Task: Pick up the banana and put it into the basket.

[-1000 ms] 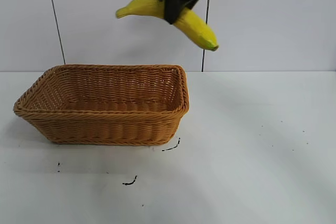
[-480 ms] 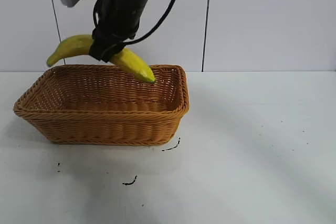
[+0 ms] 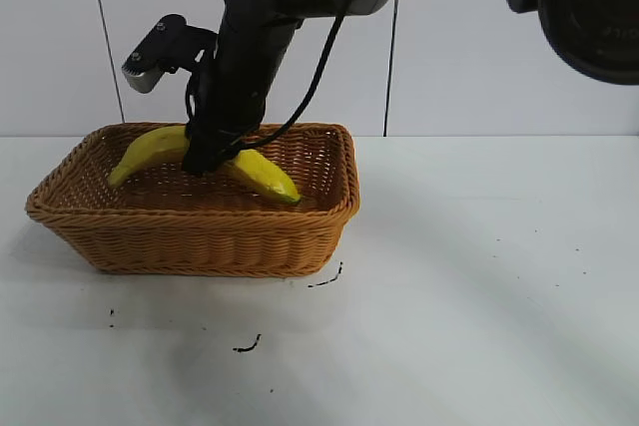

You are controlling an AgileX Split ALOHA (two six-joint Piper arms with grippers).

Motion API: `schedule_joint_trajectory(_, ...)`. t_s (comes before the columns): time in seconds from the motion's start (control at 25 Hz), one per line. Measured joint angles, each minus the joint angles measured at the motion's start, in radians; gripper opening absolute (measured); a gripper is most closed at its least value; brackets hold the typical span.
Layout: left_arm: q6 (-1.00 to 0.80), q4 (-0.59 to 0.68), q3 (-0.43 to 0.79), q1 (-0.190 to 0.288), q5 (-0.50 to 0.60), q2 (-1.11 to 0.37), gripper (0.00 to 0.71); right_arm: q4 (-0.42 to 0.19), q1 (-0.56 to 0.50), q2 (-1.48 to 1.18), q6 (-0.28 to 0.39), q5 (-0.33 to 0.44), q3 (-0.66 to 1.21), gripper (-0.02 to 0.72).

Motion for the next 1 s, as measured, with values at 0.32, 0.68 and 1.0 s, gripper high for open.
schedule_joint_trajectory(0.32,0.000,0.000,0.000,0.000,0.000,0.000,0.695,-0.003,-0.015,-0.141,0.339,0.148,-0.002,0.677)
schedule_joint_trajectory(0.68,0.000,0.000,0.000,0.000,0.000,0.000,0.695,0.004,-0.203,-0.222,0.558,0.247,-0.011,0.677)
schedule_joint_trajectory(1.0,0.000,0.000,0.000,0.000,0.000,0.000,0.695,-0.002,-0.475,-0.222,0.568,0.324,-0.011,0.677)
